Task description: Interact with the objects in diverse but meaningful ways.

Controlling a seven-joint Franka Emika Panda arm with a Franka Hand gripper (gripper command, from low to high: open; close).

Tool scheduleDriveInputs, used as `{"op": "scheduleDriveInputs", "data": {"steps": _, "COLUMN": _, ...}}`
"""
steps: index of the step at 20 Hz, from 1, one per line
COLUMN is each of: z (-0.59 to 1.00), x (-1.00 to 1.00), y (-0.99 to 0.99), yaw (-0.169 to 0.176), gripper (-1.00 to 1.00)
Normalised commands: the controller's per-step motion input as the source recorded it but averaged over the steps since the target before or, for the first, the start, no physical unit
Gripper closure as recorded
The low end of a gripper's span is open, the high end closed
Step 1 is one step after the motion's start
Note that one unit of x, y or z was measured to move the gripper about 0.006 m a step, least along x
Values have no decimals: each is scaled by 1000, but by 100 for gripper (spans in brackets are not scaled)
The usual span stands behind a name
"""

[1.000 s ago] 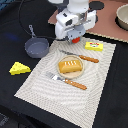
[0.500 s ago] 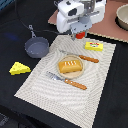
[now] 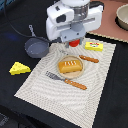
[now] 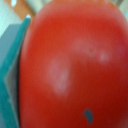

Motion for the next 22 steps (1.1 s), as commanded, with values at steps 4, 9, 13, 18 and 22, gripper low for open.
{"op": "scheduleDriveInputs", "data": {"steps": 4, "z": 27, "x": -49, "y": -983, "yaw": 0, "gripper": 100}}
{"op": "scheduleDriveInputs", "data": {"steps": 9, "z": 0, "x": -80, "y": -977, "yaw": 0, "gripper": 100}}
{"op": "scheduleDriveInputs", "data": {"steps": 13, "z": -54, "x": -96, "y": -974, "yaw": 0, "gripper": 100}}
{"op": "scheduleDriveInputs", "data": {"steps": 18, "z": -164, "x": -54, "y": -941, "yaw": 0, "gripper": 100}}
{"op": "scheduleDriveInputs", "data": {"steps": 22, "z": -282, "x": 6, "y": -662, "yaw": 1, "gripper": 100}}
